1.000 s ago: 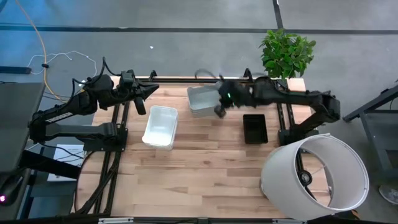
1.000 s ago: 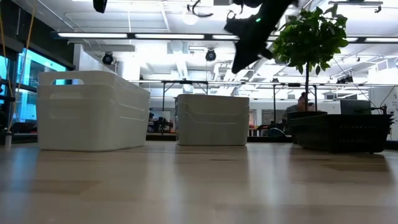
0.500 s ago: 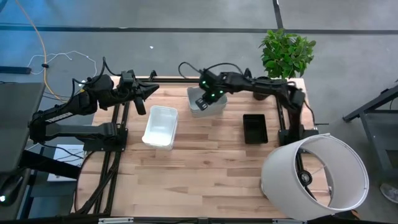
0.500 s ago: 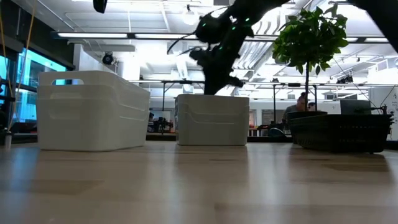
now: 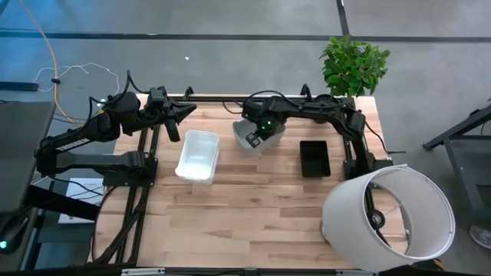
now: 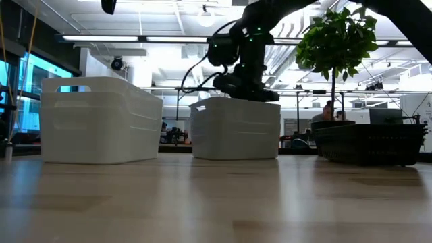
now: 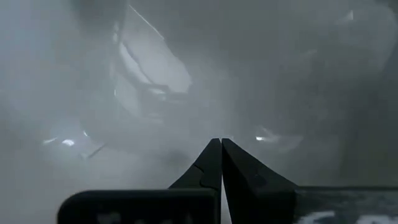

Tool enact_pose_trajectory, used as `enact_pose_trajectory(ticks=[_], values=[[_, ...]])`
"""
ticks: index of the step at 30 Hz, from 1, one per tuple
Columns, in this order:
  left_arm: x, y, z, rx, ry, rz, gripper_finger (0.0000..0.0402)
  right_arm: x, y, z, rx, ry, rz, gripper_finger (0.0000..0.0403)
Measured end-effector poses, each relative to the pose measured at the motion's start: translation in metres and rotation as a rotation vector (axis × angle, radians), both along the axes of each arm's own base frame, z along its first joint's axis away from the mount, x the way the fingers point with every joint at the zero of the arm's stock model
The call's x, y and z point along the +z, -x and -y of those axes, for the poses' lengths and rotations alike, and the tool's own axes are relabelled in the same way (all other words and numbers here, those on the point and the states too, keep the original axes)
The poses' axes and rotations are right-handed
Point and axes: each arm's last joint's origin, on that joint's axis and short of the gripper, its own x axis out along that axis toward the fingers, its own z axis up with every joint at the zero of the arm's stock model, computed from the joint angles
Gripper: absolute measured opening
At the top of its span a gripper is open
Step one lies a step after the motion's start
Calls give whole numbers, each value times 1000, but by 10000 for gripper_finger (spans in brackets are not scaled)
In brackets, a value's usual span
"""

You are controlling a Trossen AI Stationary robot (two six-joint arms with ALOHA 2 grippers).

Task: Stack baskets by color
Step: Move the stacked gray bins to the center of the table

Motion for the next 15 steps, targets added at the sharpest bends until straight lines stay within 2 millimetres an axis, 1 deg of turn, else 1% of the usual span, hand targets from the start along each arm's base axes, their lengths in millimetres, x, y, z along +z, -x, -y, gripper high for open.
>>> enact_pose_trajectory(ticks=[4,8,15], values=[[0,0,0,0,0,0,0,0,-2,-16,-9,-25,-24,0],[0,0,0,-1,0,0,0,0,-9,-41,-12,-78,-6,0],[0,-1,2,-63,5,1,0,4,-34,-90,-15,-149,164,0]])
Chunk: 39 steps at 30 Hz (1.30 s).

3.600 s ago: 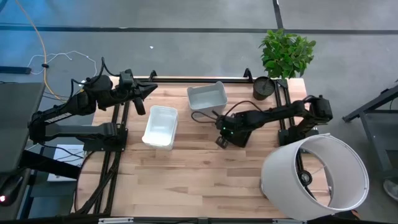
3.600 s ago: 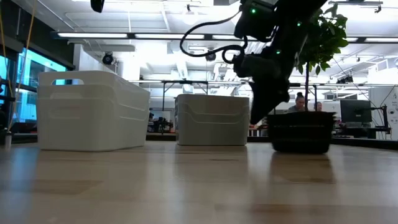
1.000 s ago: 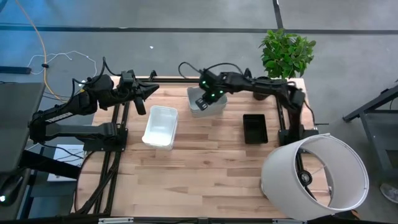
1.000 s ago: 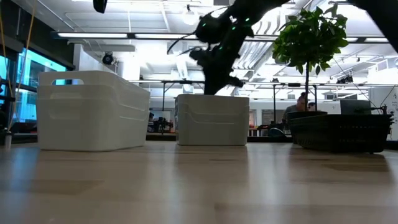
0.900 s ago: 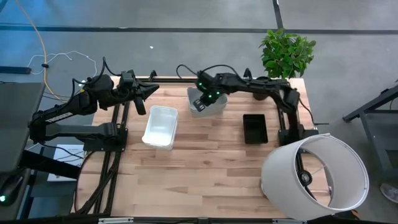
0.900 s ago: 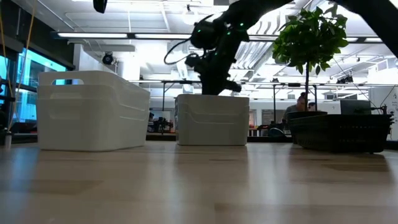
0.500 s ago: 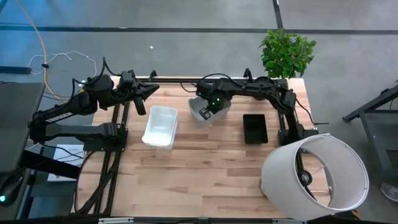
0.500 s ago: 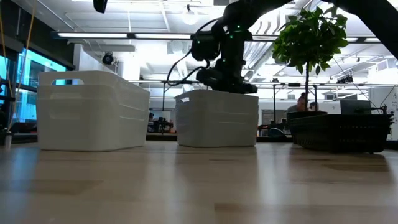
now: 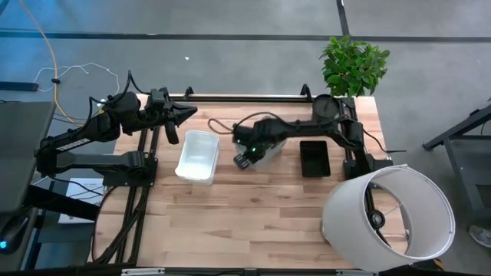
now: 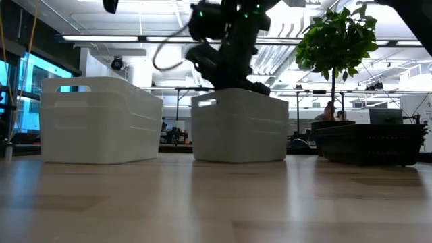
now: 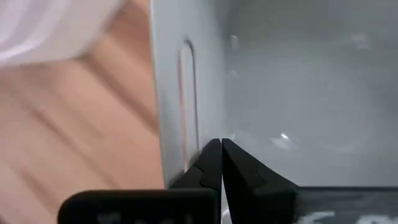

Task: Stack baskets by color
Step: Move the stacked gray bins to the center of the table

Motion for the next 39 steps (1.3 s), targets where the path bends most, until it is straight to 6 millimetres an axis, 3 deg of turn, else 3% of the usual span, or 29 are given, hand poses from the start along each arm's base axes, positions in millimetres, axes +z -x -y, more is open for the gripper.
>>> enact_pose_trajectory(ticks=[5,9,16,22,34,39], values=[[0,0,1,-32,-7,-3,0,1,-22,-26,-56,-49,176,0],[0,0,1,-42,-27,-13,0,6,-31,-31,-78,-4,279,0],[0,-1,2,-76,-23,-11,0,33,9,7,-103,267,80,0],[0,-1,3,-95,10,3,0,37,31,36,-99,264,-59,0],[0,-1,2,-77,32,12,0,44,54,26,-2,309,-251,0],[0,-1,2,-73,16,6,0,70,64,23,55,397,-175,0]])
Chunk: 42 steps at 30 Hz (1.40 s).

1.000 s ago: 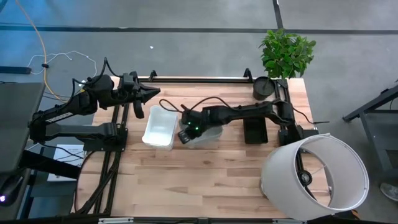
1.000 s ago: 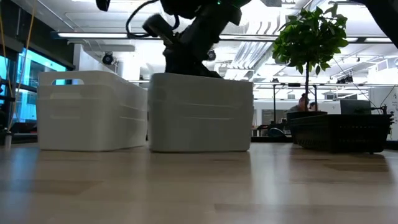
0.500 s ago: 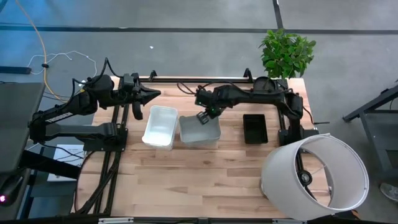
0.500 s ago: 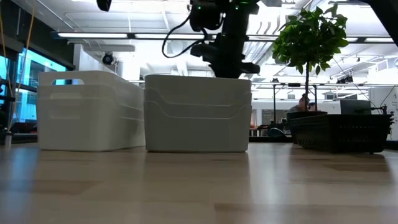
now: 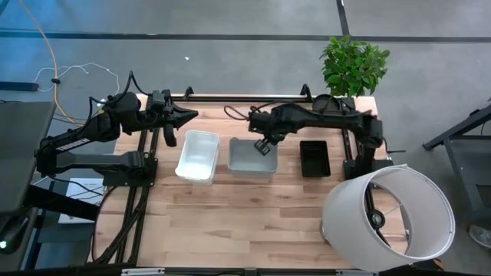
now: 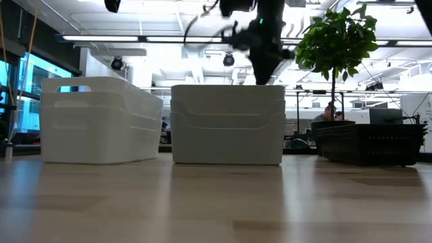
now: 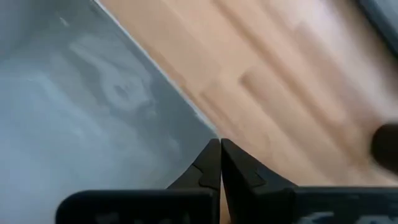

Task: Stack baskets by color
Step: Move the stacked gray bins to the center of the table, then return to Home Position

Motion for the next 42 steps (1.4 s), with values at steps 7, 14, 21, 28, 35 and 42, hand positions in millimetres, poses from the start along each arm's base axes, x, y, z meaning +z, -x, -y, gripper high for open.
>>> enact_pose_trajectory(ticks=[7,14,21,28,35,42], values=[[0,1,1,-5,-6,0,0,32,46,-12,113,86,235,0],[0,1,1,-11,-28,-9,0,20,127,-41,106,36,660,0],[-17,4,2,-11,-45,23,0,16,184,-54,104,49,1153,0],[-57,19,10,-28,-59,235,0,11,209,-55,119,77,1300,0],[-84,38,18,-23,-48,296,0,13,210,-55,144,96,1309,0],[-100,57,26,-21,-64,345,0,7,202,-56,192,70,1260,0]])
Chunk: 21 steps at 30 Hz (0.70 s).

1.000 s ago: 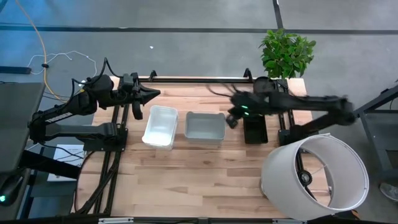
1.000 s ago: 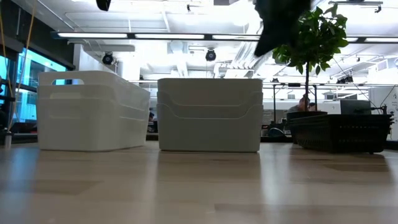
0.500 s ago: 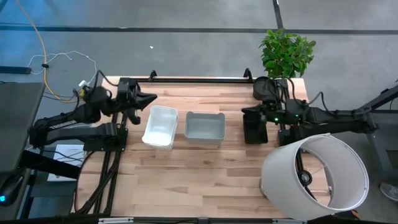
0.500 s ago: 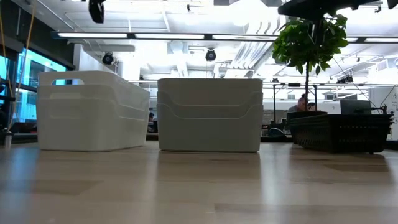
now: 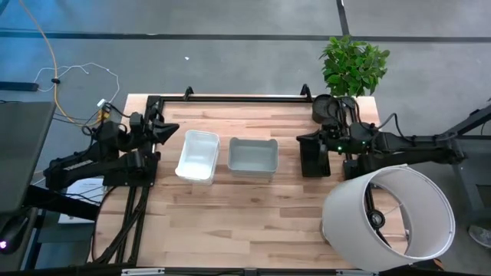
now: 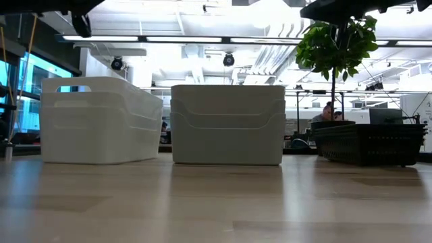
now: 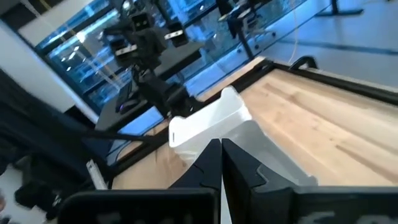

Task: Stack baskets by color
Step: Return to Home Position

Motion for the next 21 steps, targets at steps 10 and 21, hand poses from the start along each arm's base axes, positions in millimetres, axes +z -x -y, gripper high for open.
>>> enact_pose_trajectory(ticks=[10,21], values=[[-42,-9,-2,53,150,-35,0,-6,-9,-1,31,-86,-31,0],[-79,-18,11,37,141,-84,0,-9,-13,-2,41,-116,-42,0]])
